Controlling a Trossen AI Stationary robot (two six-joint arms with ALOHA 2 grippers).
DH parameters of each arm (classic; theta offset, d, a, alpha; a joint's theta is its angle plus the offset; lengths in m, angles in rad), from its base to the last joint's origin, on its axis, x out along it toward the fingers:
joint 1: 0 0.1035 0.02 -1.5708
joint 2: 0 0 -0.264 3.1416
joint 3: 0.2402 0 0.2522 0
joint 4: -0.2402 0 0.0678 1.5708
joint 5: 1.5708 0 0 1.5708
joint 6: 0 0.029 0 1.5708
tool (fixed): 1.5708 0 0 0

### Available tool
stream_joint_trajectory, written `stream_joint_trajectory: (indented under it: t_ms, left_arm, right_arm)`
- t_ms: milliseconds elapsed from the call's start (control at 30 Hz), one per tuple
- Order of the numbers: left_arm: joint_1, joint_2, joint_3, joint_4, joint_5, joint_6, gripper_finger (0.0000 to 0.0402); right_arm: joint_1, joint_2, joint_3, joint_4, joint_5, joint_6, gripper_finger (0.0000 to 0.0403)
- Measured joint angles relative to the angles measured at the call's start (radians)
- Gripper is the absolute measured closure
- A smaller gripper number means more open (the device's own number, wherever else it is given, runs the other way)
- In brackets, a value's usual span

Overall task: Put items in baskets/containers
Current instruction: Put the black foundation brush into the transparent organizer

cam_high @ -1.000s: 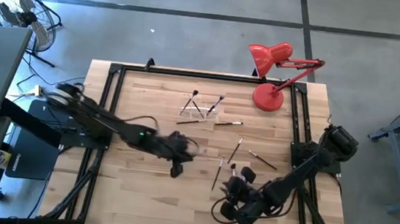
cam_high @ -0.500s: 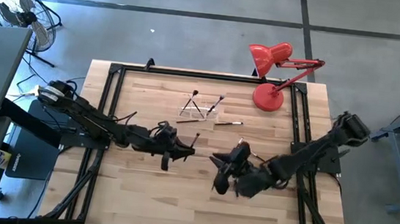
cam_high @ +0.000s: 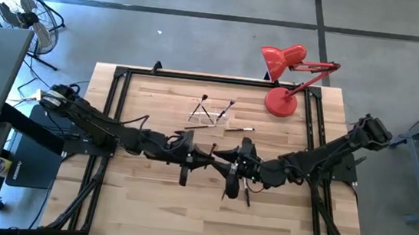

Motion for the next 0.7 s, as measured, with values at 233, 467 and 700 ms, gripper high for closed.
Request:
stream_joint_trajectory:
  t_ms: [233, 467, 700]
  left_arm:
    - [-0.001, 0.000, 0.016, 0.004, 0.022, 0.027, 0.0376]
    - [-0.001, 0.000, 0.016, 0.007, 0.046, 0.019, 0.0375]
    - [-0.001, 0.000, 0.016, 0.006, 0.052, 0.020, 0.0375]
  right_arm:
    - [-0.001, 0.002, 0.000, 0.017, 0.033, -0.042, 0.0250]
    - [-0.001, 0.002, 0.000, 0.022, 0.023, -0.069, 0.0273]
    - [-0.006, 0.002, 0.000, 0.062, -0.023, -0.168, 0.0366]
